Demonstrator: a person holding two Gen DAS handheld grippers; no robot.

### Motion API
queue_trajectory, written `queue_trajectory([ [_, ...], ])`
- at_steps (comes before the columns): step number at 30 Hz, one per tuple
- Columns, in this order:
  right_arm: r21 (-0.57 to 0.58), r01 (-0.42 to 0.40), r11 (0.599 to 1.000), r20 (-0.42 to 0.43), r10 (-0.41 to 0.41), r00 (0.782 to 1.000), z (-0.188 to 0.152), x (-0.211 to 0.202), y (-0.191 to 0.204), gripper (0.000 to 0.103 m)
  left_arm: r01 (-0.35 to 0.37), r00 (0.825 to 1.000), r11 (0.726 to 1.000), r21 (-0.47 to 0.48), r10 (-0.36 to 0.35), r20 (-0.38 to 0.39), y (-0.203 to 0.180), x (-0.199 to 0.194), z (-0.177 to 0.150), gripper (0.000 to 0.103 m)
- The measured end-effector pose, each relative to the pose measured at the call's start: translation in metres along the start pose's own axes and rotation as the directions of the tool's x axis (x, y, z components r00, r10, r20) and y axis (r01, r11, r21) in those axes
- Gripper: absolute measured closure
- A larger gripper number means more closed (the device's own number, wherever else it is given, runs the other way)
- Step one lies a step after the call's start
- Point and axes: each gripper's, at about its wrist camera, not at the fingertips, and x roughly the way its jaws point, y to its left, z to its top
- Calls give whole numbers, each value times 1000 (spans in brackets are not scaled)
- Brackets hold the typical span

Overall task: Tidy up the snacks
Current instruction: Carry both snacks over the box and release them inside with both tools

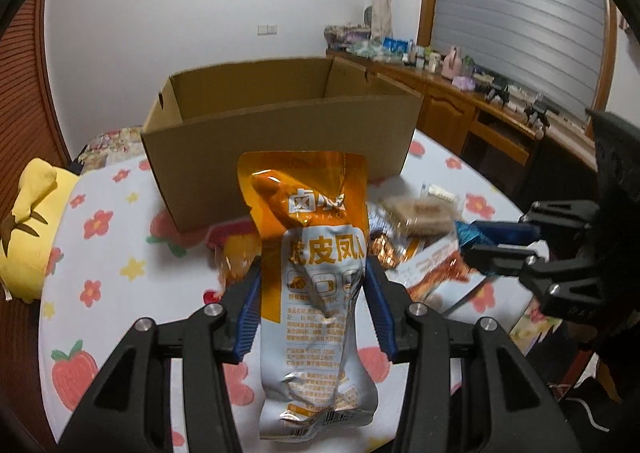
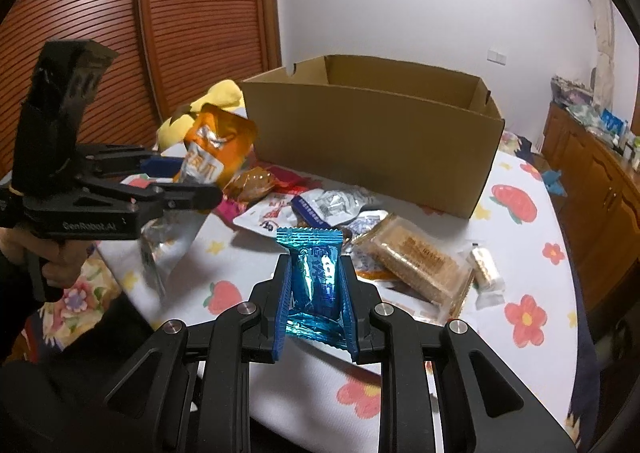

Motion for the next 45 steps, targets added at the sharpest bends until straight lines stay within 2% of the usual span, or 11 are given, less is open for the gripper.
queue_trajectory([
  [6,-22,16,1000,29,-16,999,18,-6,-5,82,2,999,1000,7,-2,54,1,-10,30,57],
  [14,-56,50,997,102,-44,994,76,-12,-27,82,-7,992,1000,11,5,123,18,-15,90,57],
  [23,-37,57,998,109,-53,993,139,12,-69,82,-41,989,999,-1,41,139,45,6,146,57],
  [29,-18,67,998,44,-67,997,153,52,-98,82,-65,990,998,0,64,128,59,28,172,57],
  [35,22,52,998,-30,-51,998,140,85,-125,81,-80,990,997,-10,81,120,66,51,190,57],
  [38,38,42,998,-46,-40,998,136,90,-132,75,-82,989,997,-10,83,121,67,62,198,57],
  [45,63,13,998,-46,-10,999,138,89,-144,72,-95,988,995,-24,98,116,71,84,204,56],
])
